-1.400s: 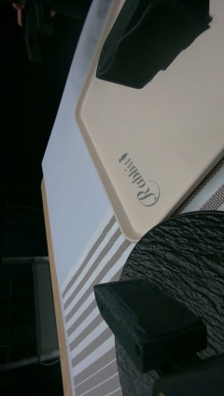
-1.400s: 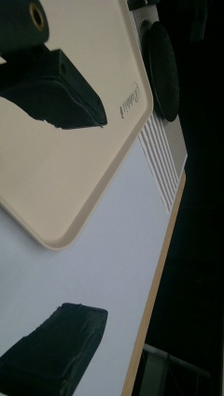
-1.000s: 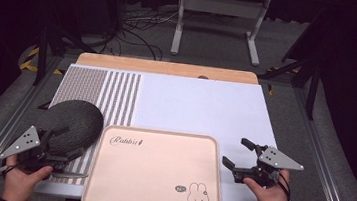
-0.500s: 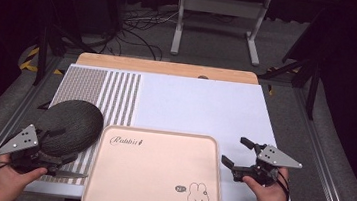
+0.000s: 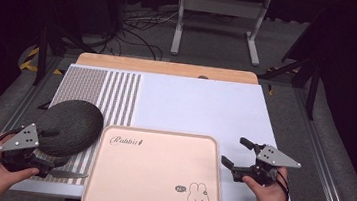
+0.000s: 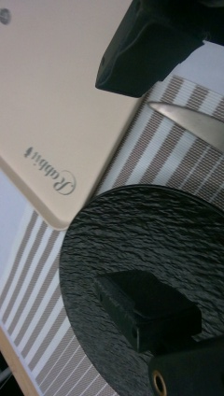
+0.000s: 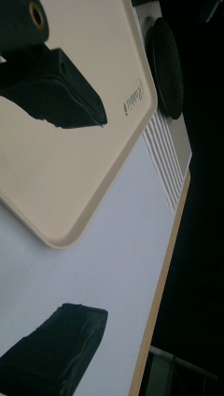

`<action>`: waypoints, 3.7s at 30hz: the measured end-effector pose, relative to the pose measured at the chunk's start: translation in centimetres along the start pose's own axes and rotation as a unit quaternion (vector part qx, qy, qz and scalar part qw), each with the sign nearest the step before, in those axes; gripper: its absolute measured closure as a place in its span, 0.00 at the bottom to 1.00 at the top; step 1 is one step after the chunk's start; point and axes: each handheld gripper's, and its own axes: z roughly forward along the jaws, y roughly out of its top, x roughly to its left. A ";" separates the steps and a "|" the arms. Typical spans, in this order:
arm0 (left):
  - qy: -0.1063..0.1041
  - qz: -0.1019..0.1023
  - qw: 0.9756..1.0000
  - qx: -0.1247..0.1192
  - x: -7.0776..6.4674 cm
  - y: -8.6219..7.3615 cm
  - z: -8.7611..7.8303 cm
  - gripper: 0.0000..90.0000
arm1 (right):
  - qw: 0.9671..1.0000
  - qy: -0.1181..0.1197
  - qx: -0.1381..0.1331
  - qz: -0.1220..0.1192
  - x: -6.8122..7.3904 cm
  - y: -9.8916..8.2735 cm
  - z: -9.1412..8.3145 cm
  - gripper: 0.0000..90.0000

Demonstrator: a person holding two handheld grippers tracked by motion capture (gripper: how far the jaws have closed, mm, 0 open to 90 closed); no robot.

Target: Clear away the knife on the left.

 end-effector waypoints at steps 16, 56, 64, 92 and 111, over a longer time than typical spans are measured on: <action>-0.022 0.053 0.993 0.104 -0.1 0.5 -0.4 0.12 | 1.000 0.005 0.001 -0.001 0.0 -0.2 0.1 0.08; -0.112 0.144 0.906 0.383 1.3 -0.5 1.8 0.40 | 1.000 0.024 0.013 -0.001 -0.1 -0.2 0.3 0.08; -0.121 0.180 0.889 0.404 1.7 -0.8 2.0 0.50 | 1.000 0.027 0.015 -0.001 -0.1 -0.2 0.3 0.08; -0.165 0.287 0.834 0.442 1.7 -0.5 3.2 0.88 | 0.999 0.040 0.014 -0.011 0.1 -0.3 0.5 0.08; -0.147 0.290 0.835 0.443 1.2 -0.6 3.0 0.89 | 0.999 0.042 0.017 -0.011 0.2 -0.3 0.6 0.08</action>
